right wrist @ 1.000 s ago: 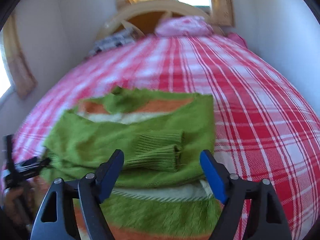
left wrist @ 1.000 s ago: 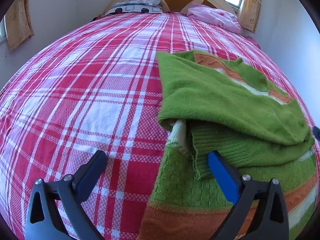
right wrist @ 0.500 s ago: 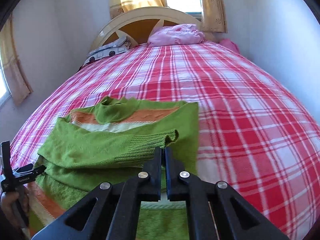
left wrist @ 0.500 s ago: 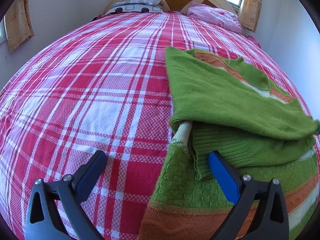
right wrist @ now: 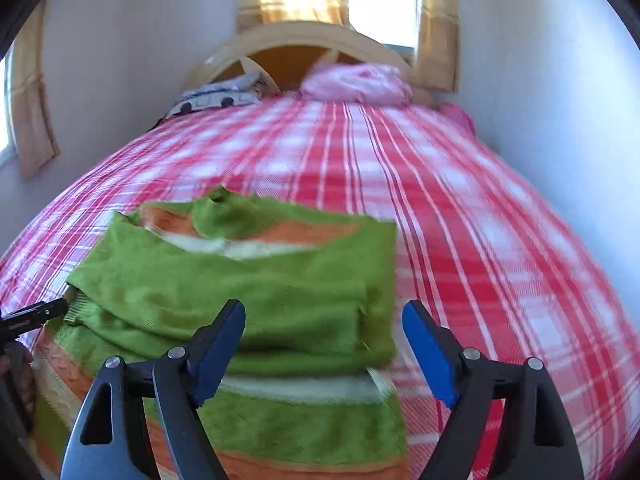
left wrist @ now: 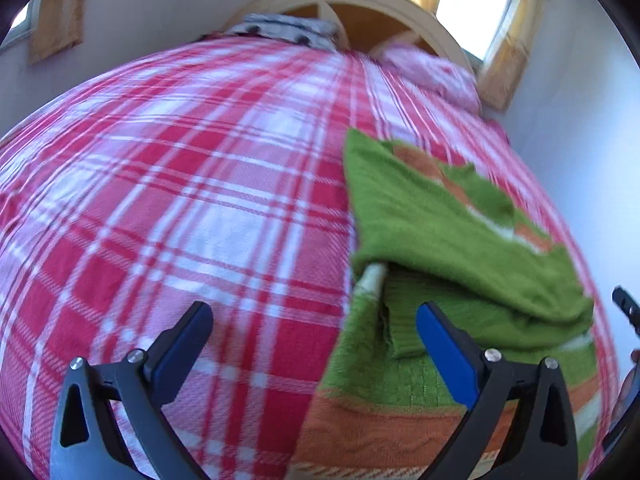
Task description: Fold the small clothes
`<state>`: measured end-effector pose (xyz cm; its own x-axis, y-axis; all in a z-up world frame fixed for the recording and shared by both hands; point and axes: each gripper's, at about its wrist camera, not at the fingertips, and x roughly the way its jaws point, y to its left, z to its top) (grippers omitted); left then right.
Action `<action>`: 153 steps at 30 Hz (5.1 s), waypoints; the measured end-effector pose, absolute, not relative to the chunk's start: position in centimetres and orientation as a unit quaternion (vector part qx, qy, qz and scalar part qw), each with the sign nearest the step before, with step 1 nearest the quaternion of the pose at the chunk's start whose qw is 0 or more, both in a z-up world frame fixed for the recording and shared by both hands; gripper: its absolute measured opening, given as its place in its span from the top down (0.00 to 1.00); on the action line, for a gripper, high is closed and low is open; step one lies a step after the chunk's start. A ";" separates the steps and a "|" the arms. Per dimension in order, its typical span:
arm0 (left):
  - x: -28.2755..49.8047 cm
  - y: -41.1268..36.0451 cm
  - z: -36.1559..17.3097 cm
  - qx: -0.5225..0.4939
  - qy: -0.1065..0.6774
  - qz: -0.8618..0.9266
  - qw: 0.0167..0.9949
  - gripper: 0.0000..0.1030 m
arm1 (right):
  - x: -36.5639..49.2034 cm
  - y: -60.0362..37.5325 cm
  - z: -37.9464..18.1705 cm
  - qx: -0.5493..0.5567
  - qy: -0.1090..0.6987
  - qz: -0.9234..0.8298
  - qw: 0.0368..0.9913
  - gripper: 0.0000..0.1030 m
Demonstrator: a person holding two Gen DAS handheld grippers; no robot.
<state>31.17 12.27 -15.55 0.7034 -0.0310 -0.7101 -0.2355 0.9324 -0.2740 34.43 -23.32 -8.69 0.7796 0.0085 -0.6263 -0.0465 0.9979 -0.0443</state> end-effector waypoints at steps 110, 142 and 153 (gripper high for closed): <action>9.5 9.5 -16.4 -0.042 0.440 -0.031 0.897 0.00 | 9.9 -20.7 -15.4 -0.075 0.432 0.032 0.898 0.30; 6.6 8.0 -17.3 -0.082 0.463 -0.077 0.879 0.75 | 5.1 -25.4 -15.1 -0.029 0.441 0.014 0.897 0.29; 6.7 7.9 -17.3 -0.078 0.455 -0.078 0.884 0.81 | 4.0 -26.2 -14.8 0.018 0.441 0.042 0.896 0.29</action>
